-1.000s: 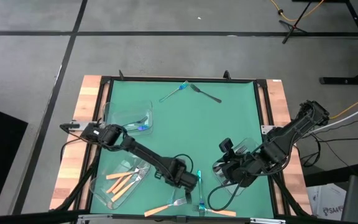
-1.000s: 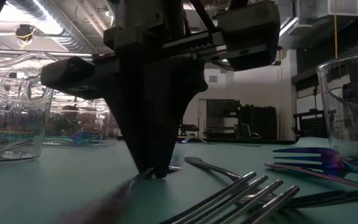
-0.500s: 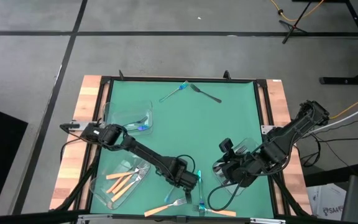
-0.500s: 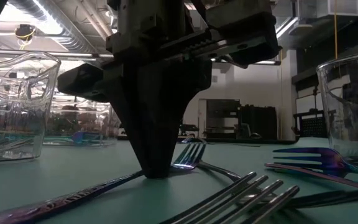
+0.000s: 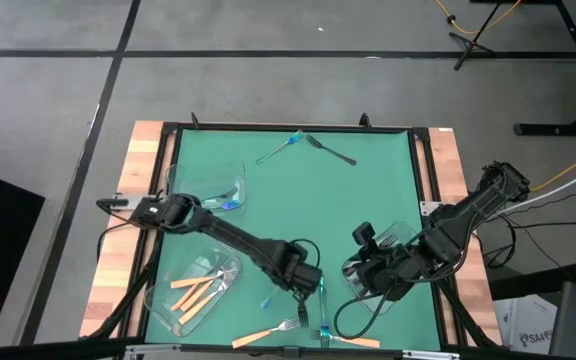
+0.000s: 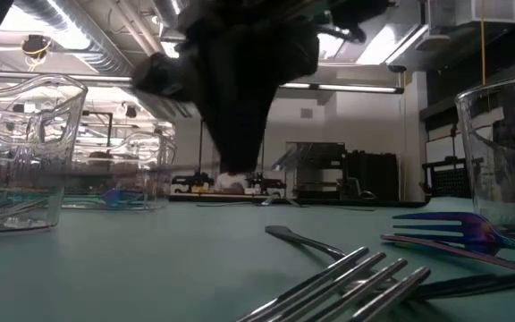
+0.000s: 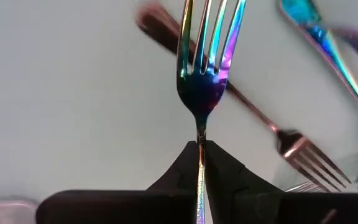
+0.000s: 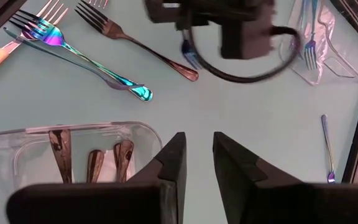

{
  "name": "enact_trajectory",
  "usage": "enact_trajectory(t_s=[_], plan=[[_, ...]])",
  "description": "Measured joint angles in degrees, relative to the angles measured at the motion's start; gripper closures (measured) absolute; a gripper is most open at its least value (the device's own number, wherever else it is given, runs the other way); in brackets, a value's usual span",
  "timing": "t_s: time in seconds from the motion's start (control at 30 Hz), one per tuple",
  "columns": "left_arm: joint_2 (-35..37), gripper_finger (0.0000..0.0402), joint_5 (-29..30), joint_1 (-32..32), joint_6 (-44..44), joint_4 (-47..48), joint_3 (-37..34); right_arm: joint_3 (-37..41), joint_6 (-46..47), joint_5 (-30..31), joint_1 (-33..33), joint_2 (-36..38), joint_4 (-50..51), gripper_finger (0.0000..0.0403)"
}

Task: Sort silverware by color (type)
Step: Put the blue fork into the top transparent bin

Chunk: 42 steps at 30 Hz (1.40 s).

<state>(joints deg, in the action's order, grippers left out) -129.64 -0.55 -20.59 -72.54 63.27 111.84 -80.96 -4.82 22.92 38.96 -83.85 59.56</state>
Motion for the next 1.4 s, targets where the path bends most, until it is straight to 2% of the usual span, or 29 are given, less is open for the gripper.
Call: enact_trajectory(t_s=[0.27,0.43,0.6,0.9,1.4], plan=[[1.5,0.0397,2.2,3.5,15.1,17.4,8.6,0.0,0.0,0.0,0.0,0.0,0.0,0.0333],[2.5,0.0397,5.5,6.2,24.2,26.6,15.7,0.0,0.0,1.4,0.0,0.0,-0.1,0.0333],[5.1,0.0397,7.5,8.8,34.2,26.8,19.2,0.0,0.0,4.1,0.0,0.0,-0.3,0.0333],[12.1,0.0397,10.4,14.6,46.4,26.8,19.5,0.0,0.0,5.0,-2.2,0.0,-3.0,0.0333],[25.3,0.0397,17.0,26.9,66.3,26.8,19.5,0.0,0.0,4.5,-20.1,0.0,-3.2,0.0333]])
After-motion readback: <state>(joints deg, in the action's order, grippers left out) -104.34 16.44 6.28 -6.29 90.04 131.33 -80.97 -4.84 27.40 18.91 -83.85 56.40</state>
